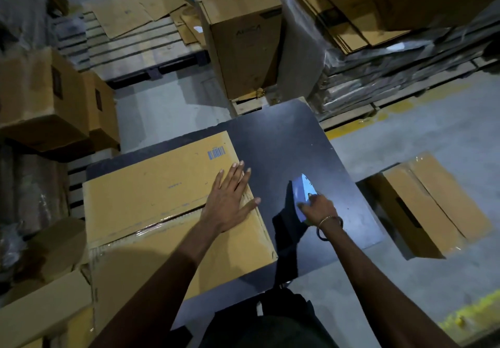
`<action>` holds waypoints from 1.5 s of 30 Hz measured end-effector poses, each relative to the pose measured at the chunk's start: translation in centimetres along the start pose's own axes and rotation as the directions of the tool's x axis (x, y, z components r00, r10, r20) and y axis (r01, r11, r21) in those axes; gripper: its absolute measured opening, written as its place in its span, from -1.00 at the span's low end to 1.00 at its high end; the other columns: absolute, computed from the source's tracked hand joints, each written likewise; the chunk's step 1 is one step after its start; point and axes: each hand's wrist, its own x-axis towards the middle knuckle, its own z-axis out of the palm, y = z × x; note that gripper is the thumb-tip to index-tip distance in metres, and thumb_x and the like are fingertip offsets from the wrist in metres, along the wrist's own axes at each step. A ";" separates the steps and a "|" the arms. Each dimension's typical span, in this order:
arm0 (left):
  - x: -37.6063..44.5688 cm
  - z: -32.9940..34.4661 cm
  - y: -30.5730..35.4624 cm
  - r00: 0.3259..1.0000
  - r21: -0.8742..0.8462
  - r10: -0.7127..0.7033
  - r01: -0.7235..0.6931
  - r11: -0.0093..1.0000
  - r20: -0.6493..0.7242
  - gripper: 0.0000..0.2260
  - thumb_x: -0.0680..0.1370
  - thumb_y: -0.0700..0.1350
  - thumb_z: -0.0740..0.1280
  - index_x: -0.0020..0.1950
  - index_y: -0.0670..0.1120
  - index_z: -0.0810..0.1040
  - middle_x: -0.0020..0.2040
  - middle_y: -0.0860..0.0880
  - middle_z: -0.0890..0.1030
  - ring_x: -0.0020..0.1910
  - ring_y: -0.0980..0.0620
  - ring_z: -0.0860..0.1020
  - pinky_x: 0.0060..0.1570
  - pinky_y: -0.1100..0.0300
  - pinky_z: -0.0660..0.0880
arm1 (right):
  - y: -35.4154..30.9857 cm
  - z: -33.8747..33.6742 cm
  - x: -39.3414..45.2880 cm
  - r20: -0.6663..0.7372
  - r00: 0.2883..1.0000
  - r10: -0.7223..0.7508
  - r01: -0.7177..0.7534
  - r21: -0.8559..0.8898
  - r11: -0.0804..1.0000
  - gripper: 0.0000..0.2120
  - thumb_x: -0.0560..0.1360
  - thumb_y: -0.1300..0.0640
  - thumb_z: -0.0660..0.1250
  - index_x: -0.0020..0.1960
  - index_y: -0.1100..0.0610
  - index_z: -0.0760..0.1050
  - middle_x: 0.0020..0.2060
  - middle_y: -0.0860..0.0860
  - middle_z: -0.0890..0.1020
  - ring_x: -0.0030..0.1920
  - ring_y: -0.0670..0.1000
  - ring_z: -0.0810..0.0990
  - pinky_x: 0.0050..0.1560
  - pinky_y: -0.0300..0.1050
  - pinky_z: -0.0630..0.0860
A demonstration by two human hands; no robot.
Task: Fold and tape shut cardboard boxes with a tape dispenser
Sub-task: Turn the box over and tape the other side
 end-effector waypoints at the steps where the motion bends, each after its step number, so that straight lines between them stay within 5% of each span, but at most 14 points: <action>1: -0.1 -0.1 0.1 1.000 0.004 0.009 -0.009 1.000 0.004 -0.25 0.69 0.41 -0.13 0.74 -0.03 -0.08 0.73 -0.07 -0.19 0.70 -0.01 -0.25 0.66 -0.17 -0.16 | -0.8 -0.9 -0.3 0.031 0.998 0.053 -0.057 0.138 0.989 -0.71 0.53 -0.02 0.47 -0.21 0.16 0.53 -0.15 0.12 0.62 -0.06 0.19 0.64 -0.12 -0.06 0.46; 5: -1.0 0.5 0.7 0.999 -0.047 0.039 -0.040 0.998 -0.027 -0.27 0.69 0.42 -0.08 0.73 0.01 0.03 0.74 -0.08 -0.13 0.71 -0.02 -0.21 0.66 -0.18 -0.13 | -4.9 -5.1 -5.3 0.252 0.968 0.011 -0.210 0.780 0.590 -0.76 0.47 0.20 0.51 0.08 0.31 0.69 -0.04 0.20 0.74 -0.16 0.13 0.70 -0.24 -0.11 0.63; 9: -0.7 0.5 1.6 0.988 -0.394 -0.109 0.058 0.917 -0.111 -0.32 0.72 0.32 -0.23 0.63 0.03 0.36 0.70 0.07 0.14 0.69 0.06 0.11 0.65 -0.02 0.04 | -6.8 -7.1 -8.8 0.268 0.927 -0.264 -0.096 0.847 0.523 -0.56 0.41 0.11 0.47 0.22 0.32 0.66 0.12 0.31 0.69 0.00 0.23 0.67 -0.13 -0.05 0.58; 12: 1.2 -3.1 1.9 0.901 -0.884 -0.426 0.268 0.383 0.088 -0.51 0.72 0.33 -0.01 0.29 0.16 0.63 0.34 0.07 0.64 0.34 0.03 0.59 0.31 0.04 0.49 | -8.0 -6.8 -9.3 0.244 0.920 -0.308 -0.012 0.801 0.599 -0.52 0.40 0.07 0.48 0.23 0.31 0.64 0.15 0.30 0.69 0.03 0.22 0.67 -0.07 -0.02 0.54; 15: 4.3 -7.3 0.3 0.797 -0.827 -0.224 0.527 -0.196 0.561 -0.59 0.66 0.27 0.30 -0.10 0.02 0.78 0.10 -0.04 0.74 0.10 -0.05 0.68 0.22 -0.04 0.58 | -9.6 -6.2 -9.6 0.251 0.923 -0.293 0.013 0.739 0.674 -0.65 0.46 0.14 0.50 0.20 0.27 0.67 0.13 0.24 0.71 0.05 0.17 0.68 -0.01 0.02 0.53; 18: 5.7 -8.6 -2.3 0.712 -0.643 0.081 0.671 -0.368 0.697 -0.73 0.57 0.09 0.50 -0.07 -0.12 0.76 0.04 -0.16 0.69 -0.05 -0.10 0.67 0.34 -0.14 0.57 | -10.7 -5.4 -9.7 0.263 0.926 -0.271 0.014 0.694 0.720 -0.75 0.52 0.18 0.47 0.18 0.20 0.69 0.12 0.19 0.72 0.05 0.15 0.68 -0.02 0.00 0.54; 20: 5.7 -8.6 -3.3 0.684 -0.584 0.161 0.703 -0.406 0.712 -0.81 0.51 -0.07 0.55 0.02 -0.17 0.74 0.01 -0.15 0.71 -0.11 -0.05 0.71 0.19 -0.06 0.66 | -11.2 -5.2 -10.0 0.268 0.927 -0.264 0.004 0.695 0.719 -0.79 0.54 0.19 0.44 0.15 0.18 0.70 0.10 0.20 0.72 0.02 0.14 0.69 -0.02 -0.02 0.54; 24: 5.7 -7.3 -4.6 0.684 -0.615 0.142 0.714 -0.335 0.716 -0.92 0.57 -0.25 0.46 -0.04 -0.21 0.76 -0.05 -0.18 0.65 -0.20 -0.01 0.66 -0.04 0.03 0.72 | -11.6 -5.0 -11.1 0.265 0.924 -0.275 -0.002 0.723 0.691 -0.81 0.53 0.15 0.44 0.12 0.15 0.71 0.09 0.22 0.72 -0.01 0.12 0.68 -0.06 -0.08 0.52; 28: 7.6 -7.9 -6.3 0.670 -0.653 0.158 0.743 -0.147 0.726 -0.84 0.63 -0.34 0.36 0.18 -0.33 0.67 -0.24 -0.14 0.68 -0.41 0.11 0.55 -0.16 0.15 0.70 | -12.5 -4.1 -11.6 0.262 0.930 -0.259 -0.022 0.740 0.672 -0.79 0.56 0.10 0.45 0.15 0.14 0.70 0.10 0.17 0.73 0.03 0.14 0.69 -0.06 -0.12 0.56; 31: 9.8 -9.2 -8.3 0.644 -0.645 0.143 0.763 -0.046 0.752 -0.87 0.62 -0.31 0.40 0.14 -0.28 0.69 -0.05 -0.19 0.75 -0.24 0.04 0.71 -0.19 0.16 0.69 | -14.0 -3.6 -11.7 0.269 0.922 -0.279 -0.025 0.760 0.650 -0.66 0.57 0.02 0.45 0.24 0.20 0.66 0.13 0.16 0.73 0.05 0.12 0.71 -0.05 -0.15 0.59; 36: 14.1 -10.7 -12.6 0.718 -0.716 -0.004 0.695 0.067 0.696 -0.92 0.62 -0.23 0.44 0.05 -0.21 0.72 -0.03 -0.17 0.73 -0.20 0.03 0.71 -0.16 0.16 0.68 | -14.6 -3.7 -11.4 0.185 0.956 -0.230 -0.002 0.783 0.621 -0.43 0.47 -0.08 0.51 0.18 0.41 0.59 0.04 0.19 0.74 -0.06 0.09 0.68 -0.10 -0.13 0.52; 39: 15.4 -11.8 -12.2 0.779 -0.763 -0.020 0.618 0.191 0.626 -0.83 0.65 -0.14 0.43 -0.07 -0.22 0.68 -0.25 -0.14 0.64 -0.41 0.02 0.55 -0.38 0.20 0.46 | -16.2 -3.0 -10.5 0.111 0.982 -0.151 0.002 0.798 0.602 -0.71 0.53 0.05 0.48 -0.01 0.32 0.66 -0.12 0.12 0.73 -0.14 0.05 0.65 -0.19 -0.20 0.49; 41: 16.9 -11.6 -11.9 0.814 -0.782 -0.095 0.577 0.236 0.573 -0.81 0.65 -0.13 0.44 -0.10 -0.21 0.67 -0.27 -0.15 0.64 -0.39 0.01 0.55 -0.30 0.17 0.49 | -17.9 -2.5 -9.3 0.080 0.993 -0.084 -0.013 0.796 0.605 -0.77 0.54 0.09 0.48 -0.03 0.28 0.70 -0.14 0.07 0.74 -0.15 0.05 0.65 -0.19 -0.16 0.53; 45: 19.6 -9.7 -12.4 0.845 -0.758 -0.249 0.534 0.375 0.472 -0.76 0.56 -0.06 0.55 -0.09 -0.25 0.73 -0.24 -0.19 0.69 -0.35 -0.04 0.59 -0.28 0.13 0.51 | -20.4 -1.8 -7.0 0.117 0.993 -0.033 -0.064 0.735 0.675 -0.47 0.39 -0.14 0.57 0.05 0.32 0.70 -0.13 0.09 0.72 -0.15 0.12 0.65 -0.07 0.04 0.55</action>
